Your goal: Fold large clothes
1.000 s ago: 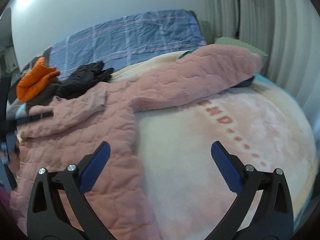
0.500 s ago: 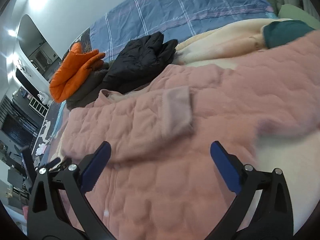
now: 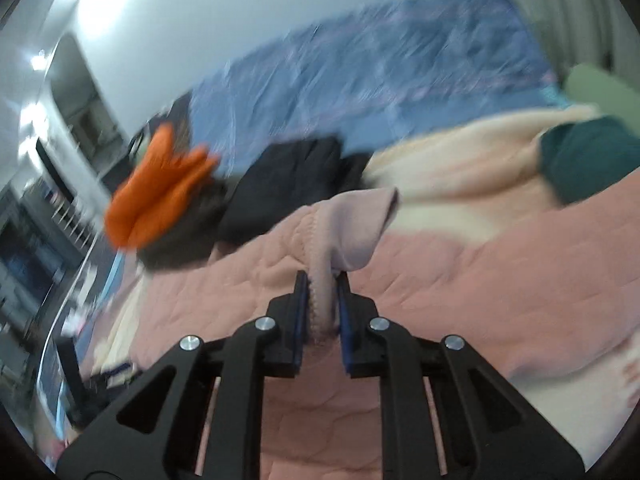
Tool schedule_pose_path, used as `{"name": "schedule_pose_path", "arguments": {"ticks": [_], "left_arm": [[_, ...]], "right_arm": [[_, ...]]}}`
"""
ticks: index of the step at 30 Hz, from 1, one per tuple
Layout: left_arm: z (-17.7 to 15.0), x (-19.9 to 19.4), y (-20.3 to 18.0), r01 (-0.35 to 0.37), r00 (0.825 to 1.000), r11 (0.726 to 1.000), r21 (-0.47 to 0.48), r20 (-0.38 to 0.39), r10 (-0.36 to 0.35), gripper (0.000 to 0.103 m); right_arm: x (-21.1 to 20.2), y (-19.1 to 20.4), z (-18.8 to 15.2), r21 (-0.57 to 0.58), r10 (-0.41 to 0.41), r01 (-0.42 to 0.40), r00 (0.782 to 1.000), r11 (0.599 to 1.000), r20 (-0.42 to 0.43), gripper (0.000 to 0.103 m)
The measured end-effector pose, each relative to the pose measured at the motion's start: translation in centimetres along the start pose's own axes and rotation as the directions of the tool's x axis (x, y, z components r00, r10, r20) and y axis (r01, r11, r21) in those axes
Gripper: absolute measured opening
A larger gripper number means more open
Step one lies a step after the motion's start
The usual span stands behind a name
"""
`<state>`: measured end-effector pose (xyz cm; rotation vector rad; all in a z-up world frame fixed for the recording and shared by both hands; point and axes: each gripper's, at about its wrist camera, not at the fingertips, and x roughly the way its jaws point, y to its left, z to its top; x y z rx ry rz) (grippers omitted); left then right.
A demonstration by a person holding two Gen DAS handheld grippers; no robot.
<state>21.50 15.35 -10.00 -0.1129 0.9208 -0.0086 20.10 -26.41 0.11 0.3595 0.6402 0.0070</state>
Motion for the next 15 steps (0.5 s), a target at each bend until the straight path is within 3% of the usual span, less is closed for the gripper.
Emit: {"name": "schedule_pose_path", "arguments": {"ticks": [2, 3, 4, 6, 7, 9, 12, 14, 15], "left_arm": [[-0.2, 0.0, -0.4, -0.017, 1.000, 1.000, 0.017, 0.012, 0.017, 0.085], [-0.2, 0.1, -0.4, -0.016, 1.000, 1.000, 0.019, 0.009, 0.015, 0.085], [-0.3, 0.2, -0.3, -0.019, 1.000, 1.000, 0.016, 0.006, 0.019, 0.085], [-0.4, 0.5, 0.0, -0.037, 0.999, 0.999, 0.007, 0.004, 0.037, 0.085], [-0.5, 0.5, 0.3, -0.032, 0.999, 0.999, 0.001, 0.001, 0.032, 0.084], [-0.4, 0.4, 0.7, -0.015, 1.000, 1.000, -0.017, -0.004, 0.015, 0.079], [-0.2, -0.4, 0.6, 0.030, 0.999, 0.999, -0.036, -0.012, -0.031, 0.055], [0.2, -2.4, -0.5, 0.074, 0.997, 0.997, -0.035, 0.032, -0.073, 0.030], [0.4, -3.3, -1.1, 0.088, 0.994, 0.996, -0.019, 0.060, -0.086, 0.029]], "right_arm": [[0.4, -1.4, 0.4, -0.001, -0.072, 0.072, 0.997, 0.997, -0.020, 0.016], [1.7, -2.4, -0.2, -0.005, -0.109, 0.109, 0.991, 0.994, -0.081, 0.018], [3.0, -3.3, -1.0, -0.001, -0.138, 0.139, 0.980, 0.990, -0.146, 0.027], [5.1, -5.3, -3.3, 0.013, -0.212, 0.222, 0.946, 0.975, -0.246, 0.034], [5.2, -6.1, -4.2, 0.028, -0.221, 0.236, 0.941, 0.971, -0.255, 0.036], [4.2, -6.8, -4.8, 0.068, -0.193, 0.212, 0.956, 0.975, -0.220, 0.036], [1.7, -5.6, -4.3, 0.043, -0.171, 0.180, 0.973, 0.983, -0.158, 0.039], [0.9, -3.8, -3.5, -0.007, -0.125, 0.125, 0.986, 0.992, -0.111, 0.039], [0.4, -2.7, -3.4, -0.038, -0.077, 0.074, 0.993, 0.997, -0.095, 0.039]]}}
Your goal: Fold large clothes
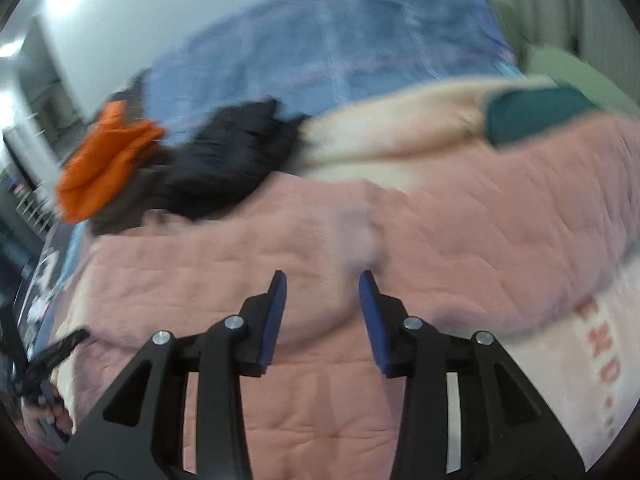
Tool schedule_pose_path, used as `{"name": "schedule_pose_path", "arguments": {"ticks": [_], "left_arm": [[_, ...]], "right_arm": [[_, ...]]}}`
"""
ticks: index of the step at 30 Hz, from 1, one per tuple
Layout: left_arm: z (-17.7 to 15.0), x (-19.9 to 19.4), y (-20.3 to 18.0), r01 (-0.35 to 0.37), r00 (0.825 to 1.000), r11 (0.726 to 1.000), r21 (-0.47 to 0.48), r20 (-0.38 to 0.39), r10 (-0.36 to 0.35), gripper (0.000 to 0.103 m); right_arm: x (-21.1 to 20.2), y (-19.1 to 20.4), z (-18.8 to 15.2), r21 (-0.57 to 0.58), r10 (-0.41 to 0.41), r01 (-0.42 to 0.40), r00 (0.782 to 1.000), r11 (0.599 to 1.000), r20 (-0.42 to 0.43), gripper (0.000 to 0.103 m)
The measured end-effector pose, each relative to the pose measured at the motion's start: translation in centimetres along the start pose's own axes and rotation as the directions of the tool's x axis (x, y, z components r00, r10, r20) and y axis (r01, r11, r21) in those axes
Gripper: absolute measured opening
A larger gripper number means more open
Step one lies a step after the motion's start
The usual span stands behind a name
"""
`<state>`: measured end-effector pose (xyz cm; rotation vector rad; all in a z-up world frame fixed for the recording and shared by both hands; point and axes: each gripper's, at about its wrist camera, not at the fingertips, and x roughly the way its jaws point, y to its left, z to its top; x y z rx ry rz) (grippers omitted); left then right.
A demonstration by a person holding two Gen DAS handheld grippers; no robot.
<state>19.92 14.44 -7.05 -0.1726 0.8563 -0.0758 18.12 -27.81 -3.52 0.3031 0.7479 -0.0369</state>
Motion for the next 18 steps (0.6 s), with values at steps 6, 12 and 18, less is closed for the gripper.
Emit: {"name": "schedule_pose_path", "arguments": {"ticks": [6, 12, 18], "left_arm": [[3.2, -1.4, -7.9, 0.036, 0.990, 0.976, 0.217, 0.125, -0.064, 0.029], [1.1, 9.6, -9.7, -0.106, 0.994, 0.948, 0.300, 0.009, 0.108, 0.041], [0.8, 9.5, -9.2, -0.086, 0.996, 0.954, 0.287, 0.045, 0.076, 0.043]], "right_arm": [[7.3, 1.1, -2.8, 0.037, 0.019, -0.011, 0.979, 0.999, -0.205, 0.041], [4.1, -0.6, -3.7, 0.095, 0.150, -0.143, 0.986, 0.985, -0.074, 0.038], [-4.7, -12.3, -1.4, 0.253, -0.085, 0.029, 0.973, 0.967, 0.214, 0.074]]}}
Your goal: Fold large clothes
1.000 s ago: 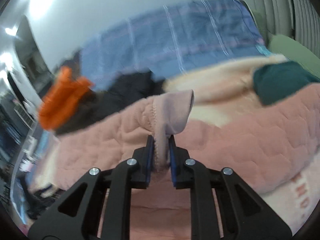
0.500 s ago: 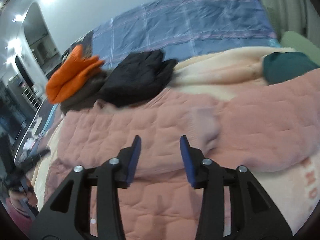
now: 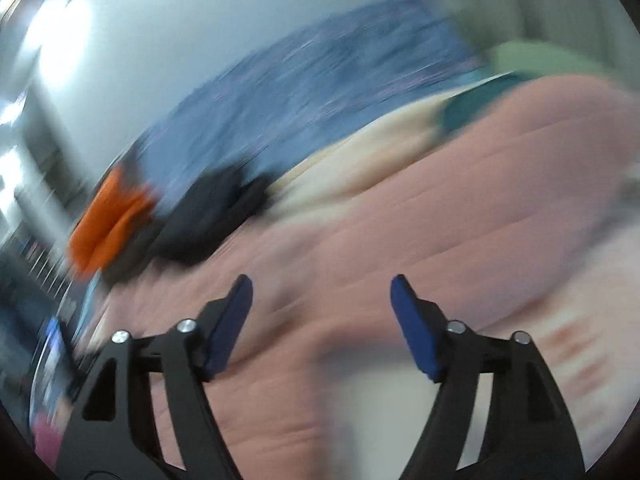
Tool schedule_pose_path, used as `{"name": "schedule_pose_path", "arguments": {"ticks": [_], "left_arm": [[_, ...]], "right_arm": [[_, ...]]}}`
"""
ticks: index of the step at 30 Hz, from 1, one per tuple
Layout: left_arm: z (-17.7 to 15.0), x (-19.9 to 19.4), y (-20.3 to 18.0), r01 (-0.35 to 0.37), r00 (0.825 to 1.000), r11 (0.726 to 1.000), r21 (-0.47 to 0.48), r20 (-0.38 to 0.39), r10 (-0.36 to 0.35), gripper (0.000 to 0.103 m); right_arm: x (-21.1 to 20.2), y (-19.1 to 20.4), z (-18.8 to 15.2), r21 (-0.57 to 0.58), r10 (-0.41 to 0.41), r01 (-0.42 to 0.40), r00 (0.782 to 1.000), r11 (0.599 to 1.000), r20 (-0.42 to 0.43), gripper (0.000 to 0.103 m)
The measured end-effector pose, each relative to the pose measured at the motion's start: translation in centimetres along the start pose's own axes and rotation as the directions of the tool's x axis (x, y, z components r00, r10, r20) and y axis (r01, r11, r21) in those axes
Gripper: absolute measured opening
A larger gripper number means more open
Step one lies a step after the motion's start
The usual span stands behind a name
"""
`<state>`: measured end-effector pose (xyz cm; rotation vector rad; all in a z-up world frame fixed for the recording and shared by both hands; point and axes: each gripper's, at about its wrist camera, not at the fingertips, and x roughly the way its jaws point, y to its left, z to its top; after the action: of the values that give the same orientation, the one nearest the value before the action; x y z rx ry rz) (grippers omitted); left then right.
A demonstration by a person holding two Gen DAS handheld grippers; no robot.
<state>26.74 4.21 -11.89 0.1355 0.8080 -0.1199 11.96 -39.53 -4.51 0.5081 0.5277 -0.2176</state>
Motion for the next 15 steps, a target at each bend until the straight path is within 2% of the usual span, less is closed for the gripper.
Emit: {"name": "schedule_pose_path", "arguments": {"ticks": [1, 2, 4, 5, 6, 7, 10, 13, 14, 15], "left_arm": [[0.0, 0.1, -0.2, -0.009, 1.000, 1.000, 0.008, 0.000, 0.009, 0.043], [0.0, 0.1, -0.5, -0.020, 1.000, 1.000, 0.017, 0.001, 0.020, 0.043], [-0.3, -0.1, -0.8, -0.036, 0.999, 0.999, 0.028, 0.007, 0.035, 0.044], [-0.3, -0.1, -0.9, -0.035, 0.999, 0.999, 0.027, 0.009, 0.035, 0.044], [-0.4, -0.2, -0.7, -0.028, 1.000, 0.999, 0.022, 0.010, 0.028, 0.044], [-0.4, -0.2, -0.4, -0.015, 1.000, 1.000, 0.011, 0.012, 0.015, 0.044], [-0.5, -0.4, 0.0, 0.008, 1.000, 1.000, -0.008, 0.019, -0.008, 0.045], [-0.5, -0.5, -0.2, 0.006, 1.000, 1.000, -0.006, 0.022, -0.005, 0.045], [-0.5, -0.5, -0.2, 0.006, 1.000, 1.000, -0.007, 0.023, -0.006, 0.045], [-0.5, -0.5, -0.2, 0.008, 1.000, 1.000, -0.009, 0.025, -0.008, 0.045]], "right_arm": [[-0.6, -3.9, 1.4, 0.106, -0.063, 0.060, 0.998, 0.993, 0.020, 0.074], [-0.7, -6.3, 2.0, 0.187, -0.084, 0.078, 0.996, 0.979, 0.024, 0.073], [-1.5, -14.3, 2.6, 0.483, -0.078, 0.048, 0.996, 0.874, 0.043, 0.067], [-1.6, -18.0, 2.4, 0.609, -0.045, -0.013, 0.996, 0.793, 0.080, 0.066], [-1.7, -20.1, 2.1, 0.663, -0.023, -0.056, 0.994, 0.747, 0.110, 0.066], [-1.5, -21.3, 2.0, 0.687, -0.013, -0.078, 0.992, 0.722, 0.126, 0.066], [-0.5, -23.4, 1.7, 0.714, 0.030, -0.124, 0.989, 0.689, 0.143, 0.071], [0.3, -23.0, 2.0, 0.702, 0.057, -0.174, 0.981, 0.691, 0.187, 0.074], [0.7, -22.4, 2.4, 0.686, 0.073, -0.189, 0.978, 0.702, 0.194, 0.070], [0.3, -22.5, 2.7, 0.681, 0.080, -0.192, 0.978, 0.707, 0.192, 0.052]]}}
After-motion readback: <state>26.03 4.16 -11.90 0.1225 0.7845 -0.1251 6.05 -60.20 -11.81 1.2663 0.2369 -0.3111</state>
